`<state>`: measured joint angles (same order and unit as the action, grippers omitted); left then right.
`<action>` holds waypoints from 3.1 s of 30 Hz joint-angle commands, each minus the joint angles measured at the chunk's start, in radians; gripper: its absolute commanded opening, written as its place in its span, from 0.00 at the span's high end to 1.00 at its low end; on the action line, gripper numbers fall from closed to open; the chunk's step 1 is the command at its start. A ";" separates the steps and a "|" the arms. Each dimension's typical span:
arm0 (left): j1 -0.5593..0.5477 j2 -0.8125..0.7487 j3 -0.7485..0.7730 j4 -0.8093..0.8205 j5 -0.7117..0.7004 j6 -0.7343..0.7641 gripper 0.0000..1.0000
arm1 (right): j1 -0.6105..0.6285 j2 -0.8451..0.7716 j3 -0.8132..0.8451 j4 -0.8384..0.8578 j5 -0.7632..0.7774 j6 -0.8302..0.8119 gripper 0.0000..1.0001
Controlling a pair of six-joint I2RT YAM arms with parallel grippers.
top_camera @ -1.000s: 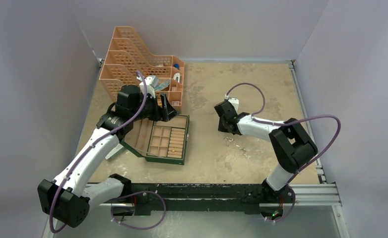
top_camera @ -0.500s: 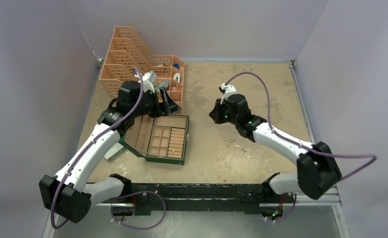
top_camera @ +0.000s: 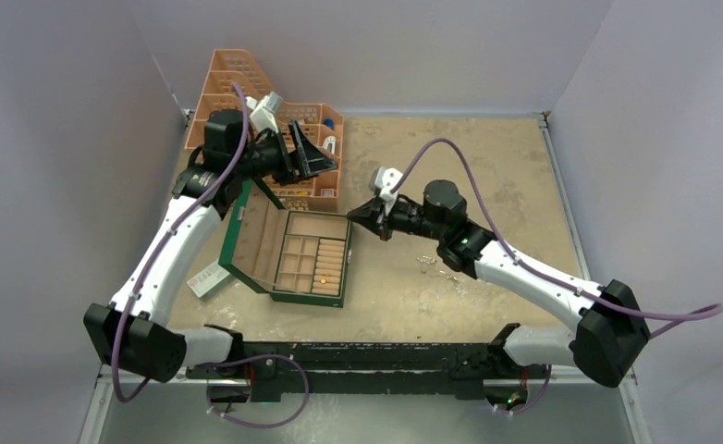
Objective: Organize the mixed jewelry
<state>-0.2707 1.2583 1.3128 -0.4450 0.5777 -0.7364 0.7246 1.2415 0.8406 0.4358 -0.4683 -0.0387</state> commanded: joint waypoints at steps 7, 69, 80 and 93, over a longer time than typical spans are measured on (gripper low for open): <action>0.002 0.098 -0.054 -0.030 0.335 0.077 0.31 | 0.113 0.074 0.148 -0.163 0.029 -0.350 1.00; 0.001 -0.330 -0.390 0.521 -0.009 -0.193 1.00 | 0.124 -0.086 -0.045 0.412 0.364 0.884 0.48; 0.001 -0.400 -0.450 0.650 -0.109 -0.440 1.00 | 0.154 0.127 0.016 0.760 0.361 1.241 0.43; 0.001 -0.404 -0.485 0.712 -0.029 -0.518 1.00 | 0.153 0.212 0.024 0.921 0.387 1.347 0.56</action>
<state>-0.2703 0.8635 0.8368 0.1783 0.5064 -1.2137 0.8753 1.4467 0.8158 1.2552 -0.1211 1.2507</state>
